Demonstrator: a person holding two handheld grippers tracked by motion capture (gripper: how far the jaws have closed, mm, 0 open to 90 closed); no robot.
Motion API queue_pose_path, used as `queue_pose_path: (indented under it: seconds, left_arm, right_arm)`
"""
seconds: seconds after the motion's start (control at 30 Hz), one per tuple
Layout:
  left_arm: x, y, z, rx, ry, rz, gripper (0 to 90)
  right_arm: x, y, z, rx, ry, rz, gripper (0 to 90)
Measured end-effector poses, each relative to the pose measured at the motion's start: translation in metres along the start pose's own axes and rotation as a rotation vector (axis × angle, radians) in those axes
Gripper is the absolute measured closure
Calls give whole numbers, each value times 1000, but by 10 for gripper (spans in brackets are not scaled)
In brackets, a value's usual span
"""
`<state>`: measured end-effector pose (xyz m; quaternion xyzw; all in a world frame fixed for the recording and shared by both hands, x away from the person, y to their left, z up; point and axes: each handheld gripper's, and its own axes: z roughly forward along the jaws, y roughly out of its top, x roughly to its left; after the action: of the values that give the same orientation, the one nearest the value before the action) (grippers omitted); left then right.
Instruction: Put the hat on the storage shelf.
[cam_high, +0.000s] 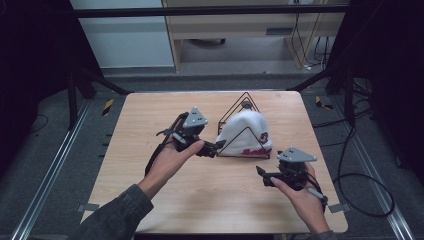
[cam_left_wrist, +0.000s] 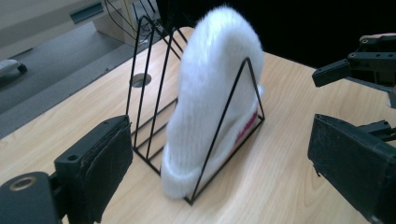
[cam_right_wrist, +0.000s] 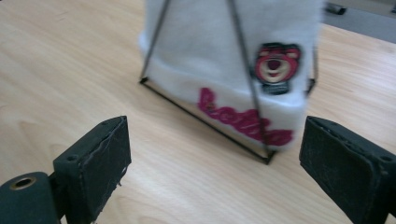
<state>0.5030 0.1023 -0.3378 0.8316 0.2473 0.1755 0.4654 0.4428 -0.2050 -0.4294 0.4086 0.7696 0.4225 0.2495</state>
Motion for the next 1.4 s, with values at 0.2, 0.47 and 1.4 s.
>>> queue_pose_path:
  seconds: [0.2, 0.47, 1.4]
  left_arm:
    - [6, -38, -13, 31, 21, -37, 54]
    - [19, -83, -31, 79, 60, -71, 49]
    - [63, -206, -61, 184, 215, -231, 61]
  right_arm:
    - [25, 3, 5, 2, 73, -65, 60]
    - [41, 1, 19, 40, 121, -103, 82]
    - [81, -3, 84, 175, 218, -123, 105]
